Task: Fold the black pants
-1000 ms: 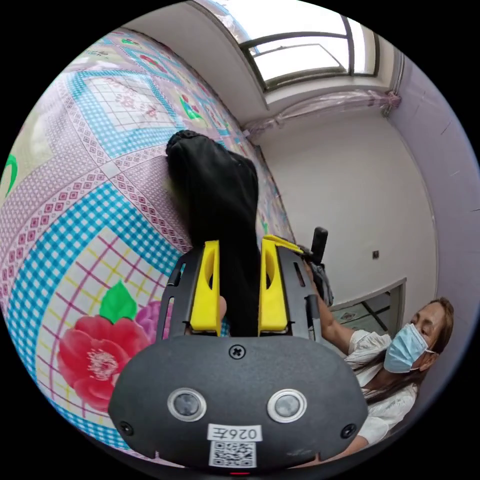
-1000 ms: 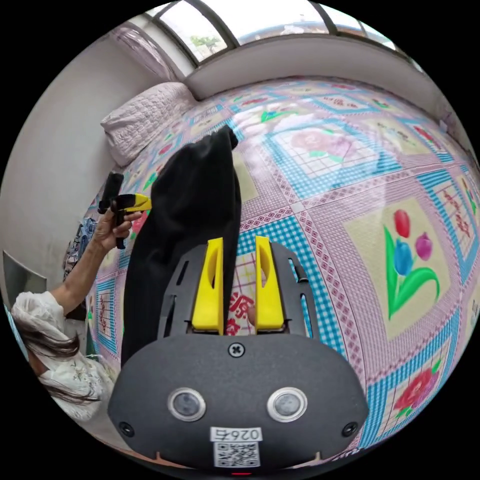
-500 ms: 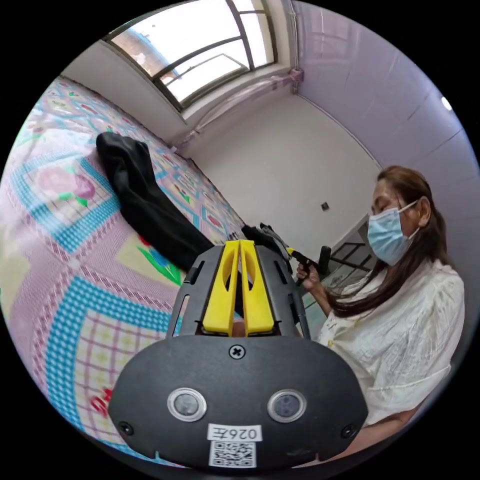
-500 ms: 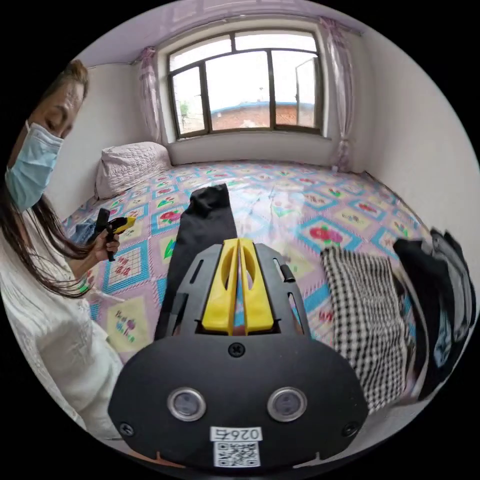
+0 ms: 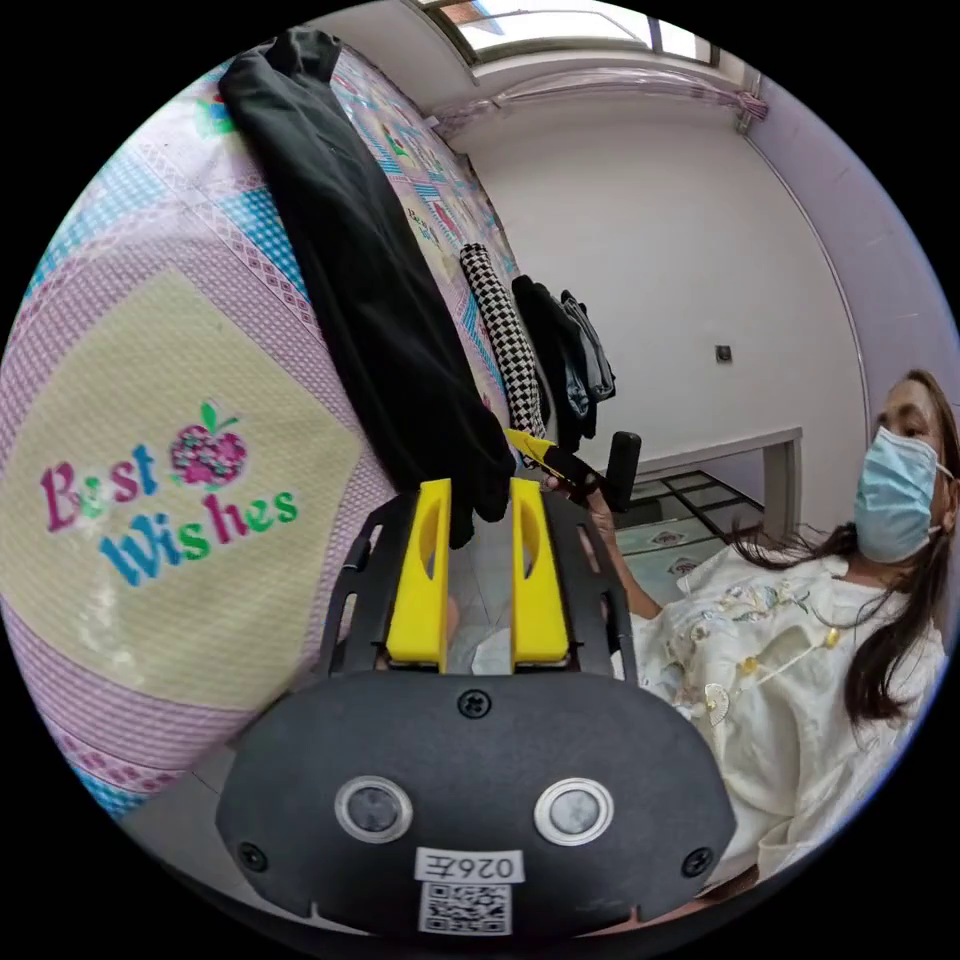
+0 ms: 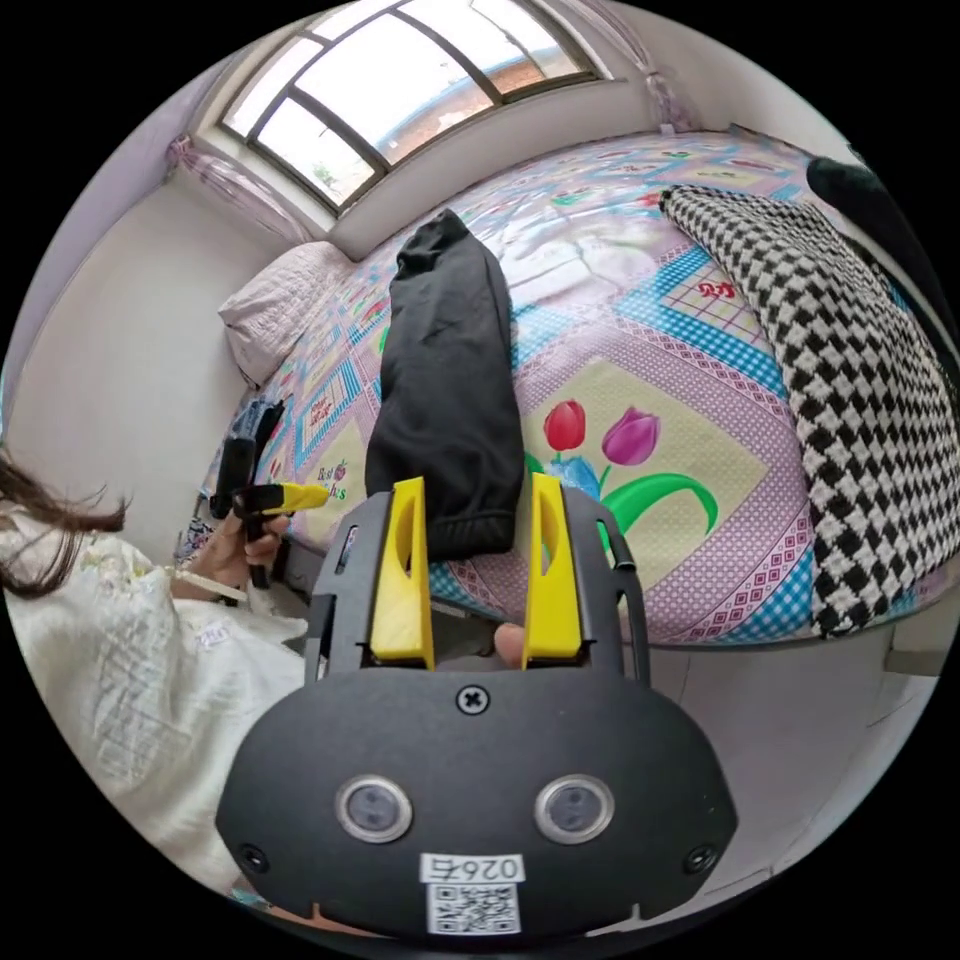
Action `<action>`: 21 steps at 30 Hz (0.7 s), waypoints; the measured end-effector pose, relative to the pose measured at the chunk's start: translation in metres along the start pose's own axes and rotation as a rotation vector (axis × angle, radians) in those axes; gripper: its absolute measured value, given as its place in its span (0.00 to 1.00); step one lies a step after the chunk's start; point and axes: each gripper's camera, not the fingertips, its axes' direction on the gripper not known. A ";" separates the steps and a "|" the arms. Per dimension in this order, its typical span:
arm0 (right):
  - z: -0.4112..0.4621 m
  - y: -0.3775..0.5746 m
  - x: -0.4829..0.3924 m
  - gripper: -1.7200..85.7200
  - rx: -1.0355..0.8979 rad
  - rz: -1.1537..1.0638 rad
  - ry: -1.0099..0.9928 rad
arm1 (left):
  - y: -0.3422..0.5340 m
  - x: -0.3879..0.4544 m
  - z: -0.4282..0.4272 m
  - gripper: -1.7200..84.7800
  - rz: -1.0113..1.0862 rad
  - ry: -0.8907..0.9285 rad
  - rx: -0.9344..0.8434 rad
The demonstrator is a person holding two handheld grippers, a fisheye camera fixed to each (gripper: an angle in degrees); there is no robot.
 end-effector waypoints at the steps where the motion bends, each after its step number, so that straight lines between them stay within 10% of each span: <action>1: -0.001 -0.001 0.006 0.15 0.013 0.008 -0.014 | 0.000 0.003 0.016 0.19 -0.018 -0.019 0.021; 6: 0.021 -0.033 0.061 0.11 -0.078 0.041 -0.204 | -0.005 0.009 0.068 0.24 -0.046 -0.104 0.060; 11: 0.030 -0.064 0.068 0.04 -0.211 -0.031 -0.254 | -0.014 -0.020 0.086 0.02 -0.180 -0.240 0.050; 21: 0.037 -0.107 0.077 0.08 -0.298 -0.074 -0.310 | -0.009 -0.025 0.118 0.18 -0.087 -0.126 0.150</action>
